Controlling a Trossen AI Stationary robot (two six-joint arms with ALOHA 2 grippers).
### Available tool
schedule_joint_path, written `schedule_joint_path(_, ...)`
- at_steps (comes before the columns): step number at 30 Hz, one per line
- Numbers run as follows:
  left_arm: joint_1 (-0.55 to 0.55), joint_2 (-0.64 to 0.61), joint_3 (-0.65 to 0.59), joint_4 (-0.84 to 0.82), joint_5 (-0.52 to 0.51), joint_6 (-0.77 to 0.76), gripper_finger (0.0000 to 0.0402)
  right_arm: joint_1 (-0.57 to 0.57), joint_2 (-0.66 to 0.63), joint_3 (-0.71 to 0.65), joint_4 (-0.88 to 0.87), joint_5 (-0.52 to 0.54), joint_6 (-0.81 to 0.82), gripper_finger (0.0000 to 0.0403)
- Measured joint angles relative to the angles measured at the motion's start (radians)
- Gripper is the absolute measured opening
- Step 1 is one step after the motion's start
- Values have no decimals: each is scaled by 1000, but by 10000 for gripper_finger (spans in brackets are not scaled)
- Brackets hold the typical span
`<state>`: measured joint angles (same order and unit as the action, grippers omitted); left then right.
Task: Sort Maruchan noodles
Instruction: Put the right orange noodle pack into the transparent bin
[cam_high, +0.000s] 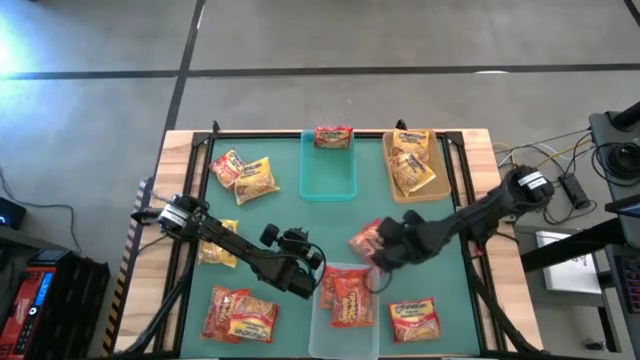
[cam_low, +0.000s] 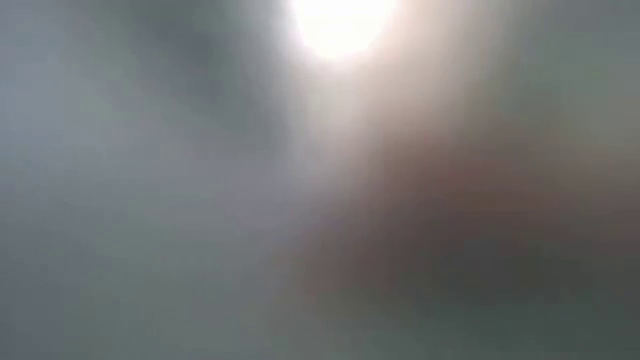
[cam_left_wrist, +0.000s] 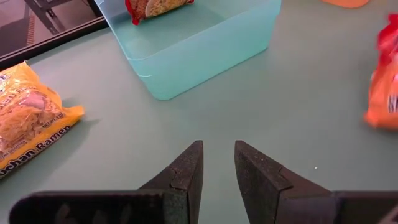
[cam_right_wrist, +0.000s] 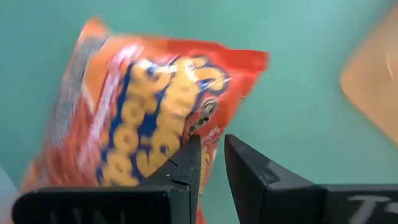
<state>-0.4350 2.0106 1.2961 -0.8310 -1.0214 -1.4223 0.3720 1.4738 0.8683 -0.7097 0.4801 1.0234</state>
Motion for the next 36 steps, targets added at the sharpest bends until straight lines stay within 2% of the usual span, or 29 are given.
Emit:
schedule_joint_path(3,0,0,0,0,0,0,75,-48,-3,31,29,-29,-100,63)
schedule_joint_path(6,0,0,0,0,0,0,75,-56,-24,74,-10,-70,-126,63)
schedule_joint_path(9,0,0,0,0,0,1,75,-32,-49,108,-15,-80,-106,63)
schedule_joint_path(14,0,0,0,2,0,22,75,46,-42,108,37,-164,-63,63)
schedule_joint_path(19,1,0,0,7,0,31,75,118,15,100,33,-168,-6,63)
schedule_joint_path(25,1,-2,0,8,0,31,75,135,81,100,34,-203,10,63)
schedule_joint_path(36,1,-2,0,21,0,30,75,70,172,102,111,-146,-182,63)
